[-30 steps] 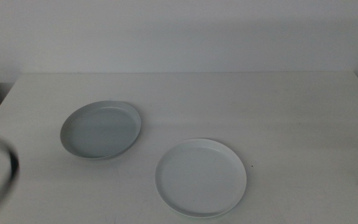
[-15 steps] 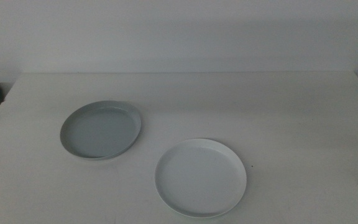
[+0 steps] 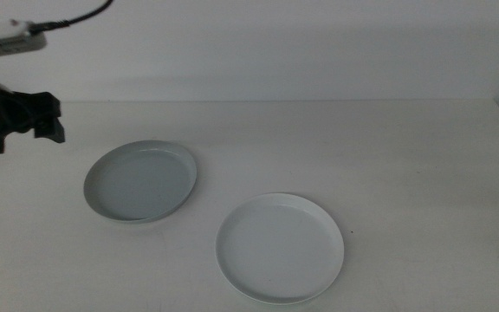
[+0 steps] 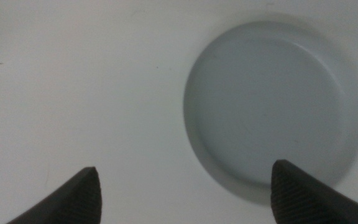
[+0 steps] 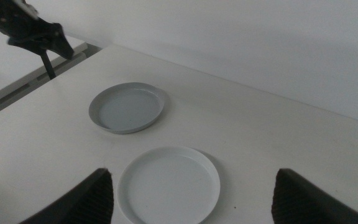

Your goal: Stack the three bowls on top of each other.

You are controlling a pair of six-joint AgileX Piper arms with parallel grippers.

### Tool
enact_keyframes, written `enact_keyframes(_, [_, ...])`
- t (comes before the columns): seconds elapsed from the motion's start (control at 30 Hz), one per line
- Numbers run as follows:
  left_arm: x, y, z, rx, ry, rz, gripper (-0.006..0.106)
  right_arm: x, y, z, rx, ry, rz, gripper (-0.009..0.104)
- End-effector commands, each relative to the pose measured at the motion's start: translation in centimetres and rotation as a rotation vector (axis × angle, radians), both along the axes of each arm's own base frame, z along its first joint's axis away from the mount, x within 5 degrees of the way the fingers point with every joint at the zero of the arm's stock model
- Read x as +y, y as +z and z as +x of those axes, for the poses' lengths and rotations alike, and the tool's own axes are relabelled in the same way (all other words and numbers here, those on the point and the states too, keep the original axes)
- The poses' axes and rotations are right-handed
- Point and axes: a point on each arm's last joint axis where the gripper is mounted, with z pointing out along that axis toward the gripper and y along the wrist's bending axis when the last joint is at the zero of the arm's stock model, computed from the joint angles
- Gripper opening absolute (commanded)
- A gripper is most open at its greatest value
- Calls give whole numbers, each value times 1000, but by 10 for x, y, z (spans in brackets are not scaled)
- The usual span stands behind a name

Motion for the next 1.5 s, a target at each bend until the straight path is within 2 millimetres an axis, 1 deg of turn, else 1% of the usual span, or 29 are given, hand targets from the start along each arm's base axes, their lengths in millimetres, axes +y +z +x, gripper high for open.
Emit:
enact_keyframes(0.0, [0,12,17,-74,2,-10,90,0,11,2,-80,-6,29,67])
enact_keyframes(0.1, [2,-1,41,-31,-12,-3,90,0,11,2,-80,-6,29,67])
enact_keyframes(0.23, [3,-29,71,60,-39,-8,90,0,11,2,-80,-6,29,67])
enact_keyframes(0.4, [2,-60,97,115,-67,-34,90,0,11,2,-80,-6,29,67])
enact_keyframes(0.53, [1,-82,108,146,-92,-56,90,0,11,2,-80,-6,29,67])
enact_keyframes(0.67, [0,-99,114,157,-131,-48,90,0,11,2,-80,-6,29,67])
enact_keyframes(0.77, [-1,-110,117,173,-152,-58,87,0,11,2,-80,-6,29,67])
enact_keyframes(0.87, [-1,-118,117,193,-153,-61,75,0,11,2,-80,-6,29,67])
enact_keyframes(0.93, [-1,-120,117,202,-152,-64,62,0,11,2,-80,-6,29,67])
enact_keyframes(0.97, [-1,-120,117,205,-152,-68,55,0,11,2,-80,-6,29,67])
enact_keyframes(1.07, [-3,-120,115,230,-154,-90,28,0,11,2,-80,-6,29,67])
enact_keyframes(1.13, [-2,-120,112,251,-147,-102,6,0,11,2,-80,-6,29,67])
enact_keyframes(1.17, [-3,-117,112,247,-143,-105,-3,0,11,2,-80,-6,29,67])
enact_keyframes(1.2, [-3,-112,111,238,-133,-110,-5,0,11,2,-80,-6,29,67])
enact_keyframes(1.27, [-3,-98,108,216,-116,-111,-5,0,11,2,-80,-6,29,67])
enact_keyframes(1.3, [-3,-88,105,197,-117,-110,-5,0,11,2,-80,-6,29,67])
enact_keyframes(1.4, [-7,-51,92,143,-134,-107,-5,0,11,2,-80,-6,29,67])
enact_keyframes(1.47, [-14,-22,78,98,-153,-119,-5,0,11,2,-80,-6,29,67])
